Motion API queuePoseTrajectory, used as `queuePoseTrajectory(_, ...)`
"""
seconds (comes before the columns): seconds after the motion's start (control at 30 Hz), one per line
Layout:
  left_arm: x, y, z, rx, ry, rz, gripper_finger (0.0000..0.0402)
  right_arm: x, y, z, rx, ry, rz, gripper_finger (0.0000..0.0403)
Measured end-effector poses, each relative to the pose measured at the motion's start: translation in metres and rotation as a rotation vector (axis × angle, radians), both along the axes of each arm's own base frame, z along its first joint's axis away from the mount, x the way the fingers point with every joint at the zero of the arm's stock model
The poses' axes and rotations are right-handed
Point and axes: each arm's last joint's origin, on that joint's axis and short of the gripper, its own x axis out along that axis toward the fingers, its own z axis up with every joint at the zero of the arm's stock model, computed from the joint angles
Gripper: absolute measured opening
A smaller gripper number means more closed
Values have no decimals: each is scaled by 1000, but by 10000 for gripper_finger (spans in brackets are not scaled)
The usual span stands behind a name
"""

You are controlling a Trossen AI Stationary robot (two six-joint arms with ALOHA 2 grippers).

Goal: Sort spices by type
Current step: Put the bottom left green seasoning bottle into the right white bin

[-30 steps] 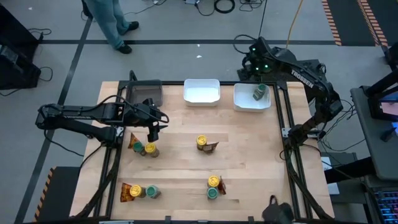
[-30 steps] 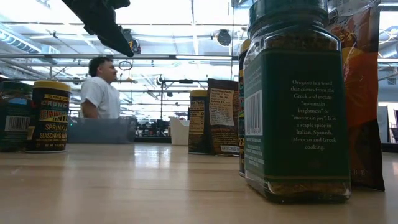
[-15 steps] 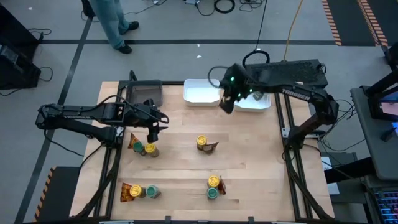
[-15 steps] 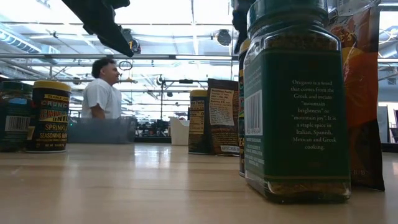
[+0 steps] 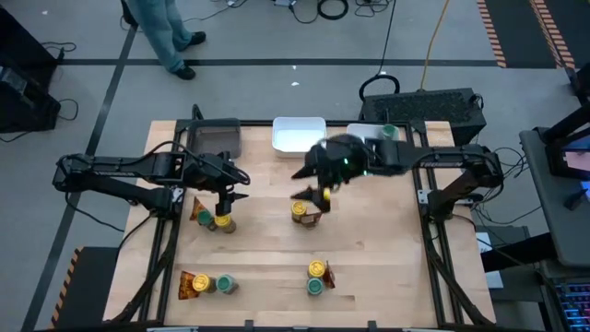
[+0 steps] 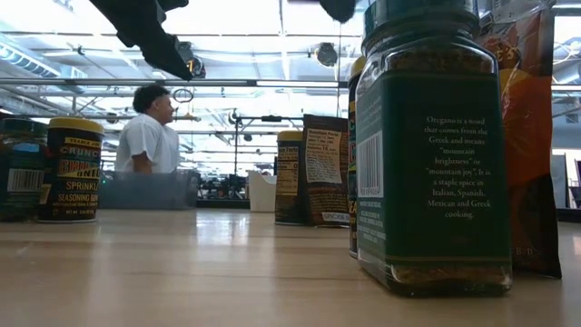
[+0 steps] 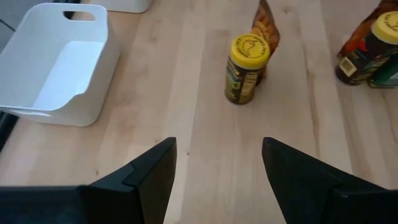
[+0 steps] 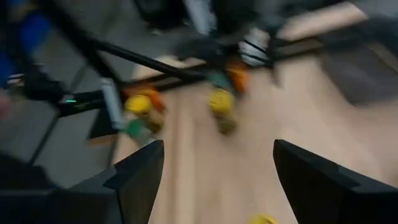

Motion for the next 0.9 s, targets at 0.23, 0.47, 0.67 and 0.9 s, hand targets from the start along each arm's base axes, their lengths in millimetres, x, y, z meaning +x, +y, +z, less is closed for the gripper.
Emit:
queuePoseTrajectory(0.23, -1, -1, -1, -18, 9, -19, 242, 24, 54, -4, -8, -161, 66, 286)
queuePoseTrajectory(0.47, -6, -8, 1, -111, 75, -24, 242, 41, 92, -26, 32, -169, 135, 286)
queuePoseTrajectory(0.67, -15, -26, 27, -232, 95, 11, 242, 44, 105, -37, -92, -155, 175, 286)
queuePoseTrajectory(0.9, -28, -58, 49, -336, 101, -1, 242, 63, 111, -57, -163, -197, 192, 286)
